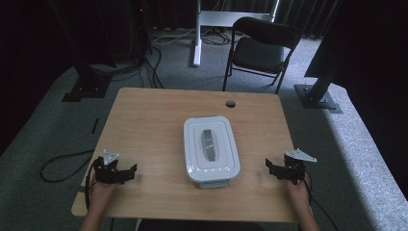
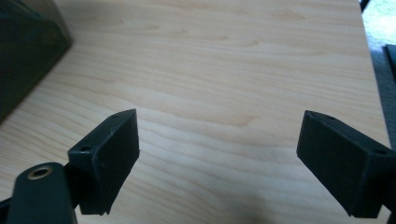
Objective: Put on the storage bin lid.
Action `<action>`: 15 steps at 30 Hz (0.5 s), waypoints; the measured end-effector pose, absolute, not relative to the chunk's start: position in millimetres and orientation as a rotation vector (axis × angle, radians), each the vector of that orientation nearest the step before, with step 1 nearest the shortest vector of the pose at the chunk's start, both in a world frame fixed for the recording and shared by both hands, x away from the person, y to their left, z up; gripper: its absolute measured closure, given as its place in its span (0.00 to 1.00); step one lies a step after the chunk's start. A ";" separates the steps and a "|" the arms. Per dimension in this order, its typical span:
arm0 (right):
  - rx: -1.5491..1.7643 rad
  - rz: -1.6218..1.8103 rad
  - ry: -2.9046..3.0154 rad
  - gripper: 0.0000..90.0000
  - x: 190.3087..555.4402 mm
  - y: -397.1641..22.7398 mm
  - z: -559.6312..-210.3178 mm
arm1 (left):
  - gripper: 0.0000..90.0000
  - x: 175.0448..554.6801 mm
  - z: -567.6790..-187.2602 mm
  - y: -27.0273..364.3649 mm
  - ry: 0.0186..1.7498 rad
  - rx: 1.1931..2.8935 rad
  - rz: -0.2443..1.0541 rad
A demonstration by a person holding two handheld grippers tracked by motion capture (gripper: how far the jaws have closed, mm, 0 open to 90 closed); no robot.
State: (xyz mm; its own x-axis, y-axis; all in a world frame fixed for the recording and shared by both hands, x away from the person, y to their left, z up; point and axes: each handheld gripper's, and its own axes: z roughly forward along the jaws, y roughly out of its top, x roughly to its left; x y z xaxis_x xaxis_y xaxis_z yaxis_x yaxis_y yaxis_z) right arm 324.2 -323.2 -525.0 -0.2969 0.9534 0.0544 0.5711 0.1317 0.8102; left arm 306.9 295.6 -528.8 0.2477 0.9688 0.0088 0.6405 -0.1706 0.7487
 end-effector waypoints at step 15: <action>1.579 0.922 1.884 0.14 308.8 -335.0 -535.4 | 0.00 287.7 -535.1 324.5 1.656 1.851 0.684</action>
State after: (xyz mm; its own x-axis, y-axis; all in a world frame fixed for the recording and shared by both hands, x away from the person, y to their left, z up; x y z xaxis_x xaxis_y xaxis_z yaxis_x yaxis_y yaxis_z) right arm 308.8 -335.0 -535.4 -0.1934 0.9803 0.0410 0.6335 0.0928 0.7682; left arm 287.7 324.5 -535.1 0.1077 0.9942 0.0073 0.7095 -0.0820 0.6999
